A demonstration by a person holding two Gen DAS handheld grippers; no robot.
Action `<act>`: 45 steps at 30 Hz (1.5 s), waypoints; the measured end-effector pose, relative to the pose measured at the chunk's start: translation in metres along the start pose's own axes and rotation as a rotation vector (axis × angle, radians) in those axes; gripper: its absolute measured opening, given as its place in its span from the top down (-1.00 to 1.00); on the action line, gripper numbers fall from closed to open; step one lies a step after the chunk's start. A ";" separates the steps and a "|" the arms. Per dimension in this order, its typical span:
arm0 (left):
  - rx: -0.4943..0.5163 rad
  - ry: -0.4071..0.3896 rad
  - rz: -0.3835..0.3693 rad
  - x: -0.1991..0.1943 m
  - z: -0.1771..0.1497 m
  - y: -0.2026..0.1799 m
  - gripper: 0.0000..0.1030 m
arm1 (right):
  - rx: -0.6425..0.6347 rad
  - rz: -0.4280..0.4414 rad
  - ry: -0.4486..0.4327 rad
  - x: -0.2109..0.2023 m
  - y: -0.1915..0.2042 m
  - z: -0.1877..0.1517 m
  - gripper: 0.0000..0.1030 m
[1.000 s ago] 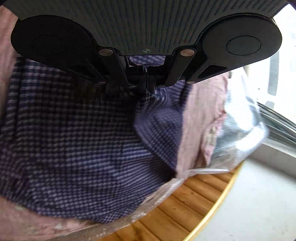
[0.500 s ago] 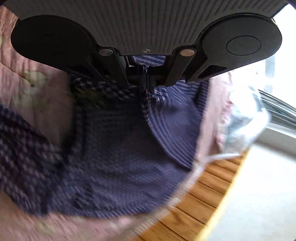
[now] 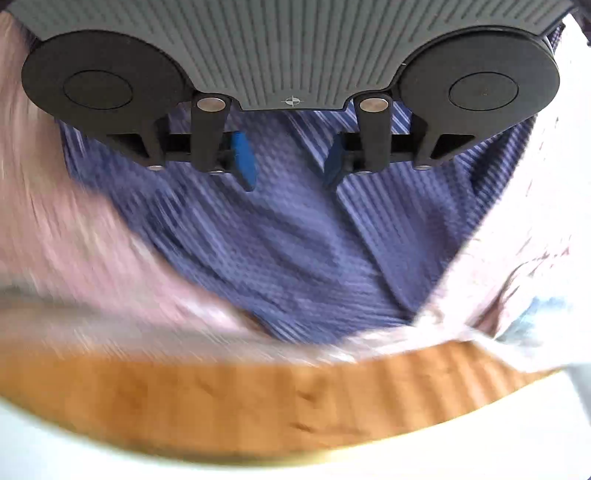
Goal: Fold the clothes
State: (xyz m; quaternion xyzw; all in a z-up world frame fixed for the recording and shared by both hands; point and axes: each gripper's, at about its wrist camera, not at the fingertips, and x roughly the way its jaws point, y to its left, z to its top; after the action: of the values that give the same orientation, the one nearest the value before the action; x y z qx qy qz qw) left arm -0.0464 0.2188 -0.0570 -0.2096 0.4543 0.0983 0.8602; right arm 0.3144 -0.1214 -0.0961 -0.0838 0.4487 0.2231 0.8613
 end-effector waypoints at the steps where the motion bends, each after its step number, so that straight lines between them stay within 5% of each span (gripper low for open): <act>1: -0.029 -0.019 -0.025 0.006 0.008 0.003 0.44 | -0.075 -0.017 0.010 0.007 0.019 0.020 0.05; 3: -0.051 -0.038 -0.089 0.025 0.021 0.002 0.44 | -0.158 0.015 0.039 0.018 0.038 0.048 0.05; 5: -0.039 -0.019 -0.128 0.051 0.027 -0.008 0.43 | -0.107 0.131 0.049 0.035 0.041 0.071 0.04; 8: -0.022 0.046 -0.139 0.091 0.022 -0.024 0.45 | -0.098 0.219 0.071 0.096 0.064 0.105 -0.20; 15: -0.157 0.073 -0.172 0.110 -0.005 -0.017 0.50 | -0.079 0.249 0.099 0.244 0.116 0.155 -0.27; 16: -0.152 0.076 -0.167 0.111 -0.005 -0.017 0.52 | -0.087 0.250 0.120 0.258 0.120 0.156 -0.10; 18: -0.135 0.081 -0.155 0.112 -0.006 -0.018 0.63 | -0.074 0.292 0.197 0.287 0.119 0.158 1.00; 20: -0.120 0.083 -0.134 0.114 -0.004 -0.019 0.70 | -0.056 0.349 0.146 0.287 0.110 0.162 1.00; 23: -0.091 0.080 -0.101 0.117 -0.004 -0.026 0.71 | -0.024 0.314 0.052 0.284 0.097 0.170 1.00; 27: -0.039 0.090 -0.058 0.113 -0.003 -0.033 0.71 | -0.052 0.276 0.063 0.302 0.094 0.162 1.00; 28: -0.037 0.101 -0.046 0.111 0.000 -0.035 0.71 | -0.051 0.278 0.064 0.302 0.092 0.161 0.99; 29: -0.034 0.113 -0.035 0.110 0.002 -0.036 0.71 | -0.044 0.273 0.067 0.296 0.089 0.164 0.74; 30: -0.025 0.104 -0.042 0.107 0.005 -0.038 0.70 | -0.037 0.264 0.067 0.288 0.084 0.168 0.23; 32: -0.008 0.052 -0.060 0.090 0.016 -0.042 0.66 | -0.053 0.231 -0.012 0.250 0.073 0.172 -0.07; 36: 0.003 -0.003 -0.134 0.077 0.030 -0.049 0.58 | -0.089 0.222 -0.170 0.143 0.038 0.140 -0.12; 38: 0.018 0.039 -0.146 0.093 0.026 -0.053 0.58 | -0.091 0.284 -0.123 0.120 0.029 0.103 0.01; 41: 0.083 0.134 -0.123 0.121 0.011 -0.058 0.64 | -0.069 0.282 -0.039 0.134 0.014 0.040 0.34; 45: 0.162 0.160 -0.081 0.115 0.011 -0.066 0.67 | -0.025 0.266 0.063 0.153 -0.007 -0.033 0.55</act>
State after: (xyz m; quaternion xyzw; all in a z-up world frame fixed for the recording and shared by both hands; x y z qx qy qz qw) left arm 0.0506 0.1619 -0.1278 -0.1646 0.5191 0.0095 0.8386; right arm 0.3693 -0.0918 -0.2397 -0.0415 0.4799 0.3381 0.8085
